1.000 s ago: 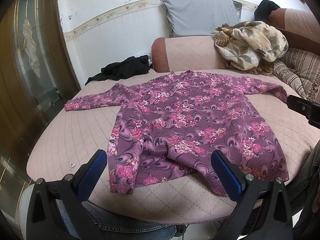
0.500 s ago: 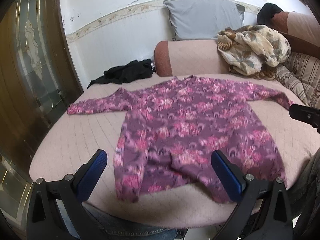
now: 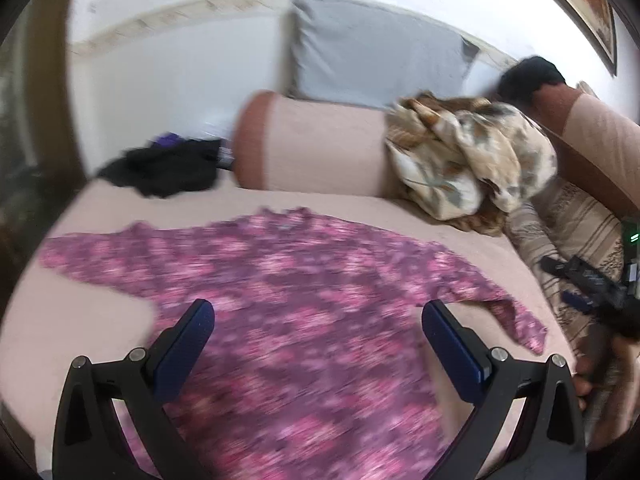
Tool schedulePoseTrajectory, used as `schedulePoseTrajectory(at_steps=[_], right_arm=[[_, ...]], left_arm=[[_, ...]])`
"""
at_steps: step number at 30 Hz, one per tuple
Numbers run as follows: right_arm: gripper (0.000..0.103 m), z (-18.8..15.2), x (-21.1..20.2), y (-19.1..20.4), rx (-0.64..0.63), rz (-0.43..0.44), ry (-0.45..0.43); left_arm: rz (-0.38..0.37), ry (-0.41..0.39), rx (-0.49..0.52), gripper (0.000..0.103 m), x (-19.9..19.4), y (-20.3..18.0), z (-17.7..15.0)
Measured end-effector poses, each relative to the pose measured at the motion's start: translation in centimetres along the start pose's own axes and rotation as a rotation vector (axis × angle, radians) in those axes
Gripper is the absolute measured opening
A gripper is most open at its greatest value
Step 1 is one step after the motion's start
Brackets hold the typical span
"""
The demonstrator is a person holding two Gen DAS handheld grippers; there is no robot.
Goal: Fold small clothes
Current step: 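Grasp the sleeve cuff with the right gripper and lift it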
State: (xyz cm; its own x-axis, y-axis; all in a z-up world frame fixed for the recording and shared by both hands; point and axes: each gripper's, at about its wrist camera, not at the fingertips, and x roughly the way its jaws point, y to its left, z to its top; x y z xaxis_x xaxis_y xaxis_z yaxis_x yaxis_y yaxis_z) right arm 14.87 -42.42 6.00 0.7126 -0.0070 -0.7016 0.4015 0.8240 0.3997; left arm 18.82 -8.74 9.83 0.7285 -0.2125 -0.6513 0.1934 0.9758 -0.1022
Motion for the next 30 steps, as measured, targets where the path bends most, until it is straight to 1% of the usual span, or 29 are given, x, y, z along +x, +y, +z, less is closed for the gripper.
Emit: schedulePoseTrajectory(at_steps=[2,3,4,5,6,7,8,9,10,12,13,14,15,17,18,19,20,21,22,23,24,27,29,30], right_arm=[[0.100,1.1,2.7,-2.9,0.077,-0.036,0.033],[0.099,0.9,4.1,-5.3,0.147,-0.062,0.055],[0.099,0.4,4.9,-7.2,0.196,-0.072,0.056],[0.095,0.0,5.3,-8.5,0.229,-0.088,0.061],[0.092,-0.7,5.7,-10.5,0.287,-0.130,0.081],[0.082,-1.4,6.1,-12.8,0.376,-0.175,0.122],[0.079,-1.7,6.1,-13.9,0.415,-0.194,0.129],[0.079,-2.4,6.0,-15.2,0.471,-0.228,0.134],[0.079,-3.0,6.0,-16.2,0.527,-0.230,0.139],[0.079,-3.5,6.4,-16.9,0.580,-0.212,0.152],[0.079,-3.6,6.8,-17.1,0.590,-0.228,0.159],[0.082,-3.7,7.1,-17.3,0.601,-0.229,0.164],[0.089,-3.7,7.5,-17.6,0.615,-0.224,0.164],[0.096,-3.0,8.9,-18.1,0.617,-0.223,0.180],[0.096,-2.4,9.6,-18.2,0.606,-0.239,0.186],[0.095,-1.8,10.1,-18.1,0.579,-0.273,0.183],[0.090,-1.4,10.5,-17.9,0.556,-0.301,0.178],[0.071,-1.1,11.0,-17.6,0.519,-0.348,0.178],[0.056,-0.6,11.2,-17.3,0.481,-0.421,0.170],[0.024,-0.3,11.0,-17.3,0.463,-0.461,0.155],[0.011,-0.2,10.7,-17.2,0.449,-0.471,0.137],[0.010,-0.2,9.9,-16.8,0.417,-0.441,0.108],[0.010,0.1,8.0,-15.5,0.392,-0.355,0.028],[0.010,0.6,6.9,-14.1,0.345,-0.331,-0.019]], left_arm=[[-0.060,0.058,0.005,0.103,3.2,-2.0,0.2],[-0.084,0.080,0.008,0.103,4.4,-2.7,0.0],[-0.106,0.109,0.018,0.103,6.1,-3.6,-0.4],[-0.121,0.138,0.028,0.103,7.6,-4.5,-0.8],[-0.129,0.159,0.031,0.103,8.8,-5.2,-1.0],[-0.136,0.184,0.029,0.103,10.2,-5.8,-1.4],[-0.148,0.210,0.021,0.103,11.5,-6.5,-1.8],[-0.167,0.234,0.013,0.103,12.7,-7.1,-2.2],[-0.192,0.254,0.016,0.103,13.6,-7.8,-2.5],[-0.225,0.288,0.005,0.102,15.0,-9.1,-3.1],[-0.233,0.297,0.007,0.102,15.3,-9.5,-3.3],[-0.243,0.299,0.014,0.102,15.4,-10.1,-3.6],[-0.245,0.300,0.020,0.102,15.6,-10.4,-3.7],[-0.240,0.313,0.029,0.102,15.6,-10.7,-3.9],[-0.241,0.318,0.030,0.102,15.5,-10.6,-3.8],[-0.242,0.318,0.030,0.102,15.2,-10.3,-3.7],[-0.238,0.313,0.031,0.102,14.8,-10.0,-3.6],[-0.233,0.305,0.035,0.102,14.3,-9.6,-3.4],[-0.229,0.296,0.037,0.102,13.7,-9.0,-3.2],[-0.224,0.284,0.035,0.102,13.0,-8.2,-3.0],[-0.219,0.273,0.032,0.102,12.3,-7.5,-2.8],[-0.212,0.249,0.016,0.102,10.4,-4.7,-2.5],[-0.207,0.234,0.000,0.102,9.3,-2.7,-2.7],[-0.202,0.229,-0.008,0.102,8.7,-1.4,-2.9]])
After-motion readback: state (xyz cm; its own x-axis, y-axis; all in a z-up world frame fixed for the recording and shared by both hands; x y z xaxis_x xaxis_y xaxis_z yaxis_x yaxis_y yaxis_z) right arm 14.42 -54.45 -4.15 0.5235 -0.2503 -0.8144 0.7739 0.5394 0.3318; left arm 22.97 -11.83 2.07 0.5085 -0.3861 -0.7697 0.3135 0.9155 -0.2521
